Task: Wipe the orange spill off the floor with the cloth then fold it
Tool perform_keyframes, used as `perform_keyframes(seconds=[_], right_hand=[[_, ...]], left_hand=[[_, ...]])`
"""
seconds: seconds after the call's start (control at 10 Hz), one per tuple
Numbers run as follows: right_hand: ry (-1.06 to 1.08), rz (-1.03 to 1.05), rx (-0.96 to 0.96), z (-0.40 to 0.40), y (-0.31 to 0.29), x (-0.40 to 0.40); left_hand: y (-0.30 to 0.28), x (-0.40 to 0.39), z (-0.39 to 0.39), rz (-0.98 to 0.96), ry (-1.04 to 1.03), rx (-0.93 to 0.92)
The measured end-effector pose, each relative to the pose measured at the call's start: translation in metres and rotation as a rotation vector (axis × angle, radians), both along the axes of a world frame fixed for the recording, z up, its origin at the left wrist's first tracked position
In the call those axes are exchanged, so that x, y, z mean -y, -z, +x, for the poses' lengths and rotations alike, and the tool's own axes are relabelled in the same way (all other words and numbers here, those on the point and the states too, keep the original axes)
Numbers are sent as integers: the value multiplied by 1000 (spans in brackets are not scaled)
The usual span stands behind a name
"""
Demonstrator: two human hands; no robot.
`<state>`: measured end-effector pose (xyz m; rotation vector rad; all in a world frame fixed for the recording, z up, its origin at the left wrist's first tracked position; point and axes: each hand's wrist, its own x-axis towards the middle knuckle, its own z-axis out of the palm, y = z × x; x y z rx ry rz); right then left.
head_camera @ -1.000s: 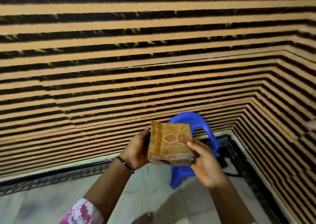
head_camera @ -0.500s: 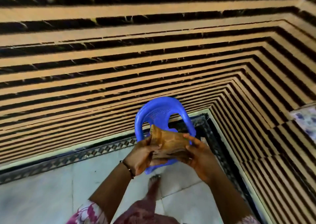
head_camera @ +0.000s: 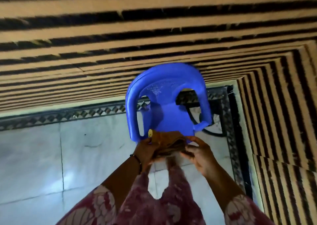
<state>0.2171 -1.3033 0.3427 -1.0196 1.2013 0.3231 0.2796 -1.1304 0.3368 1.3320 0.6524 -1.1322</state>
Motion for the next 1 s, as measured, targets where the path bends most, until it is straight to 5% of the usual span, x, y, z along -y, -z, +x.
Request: perform_keyframes(seconds=[0.4, 0.6, 0.7, 0.9, 1.0], right_hand=[[-398, -141, 36, 48, 156, 49], [-372, -94, -190, 14, 245, 42], [-443, -299, -169, -2, 260, 39], [-808, -492, -100, 2, 242, 55], [-726, -410, -87, -3, 201, 66]], left_hand=[[151, 44, 16, 67, -115, 32], [233, 66, -9, 515, 298, 165], [243, 72, -19, 656, 225, 153], [226, 57, -24, 677, 398, 20], [186, 45, -30, 638, 269, 49]])
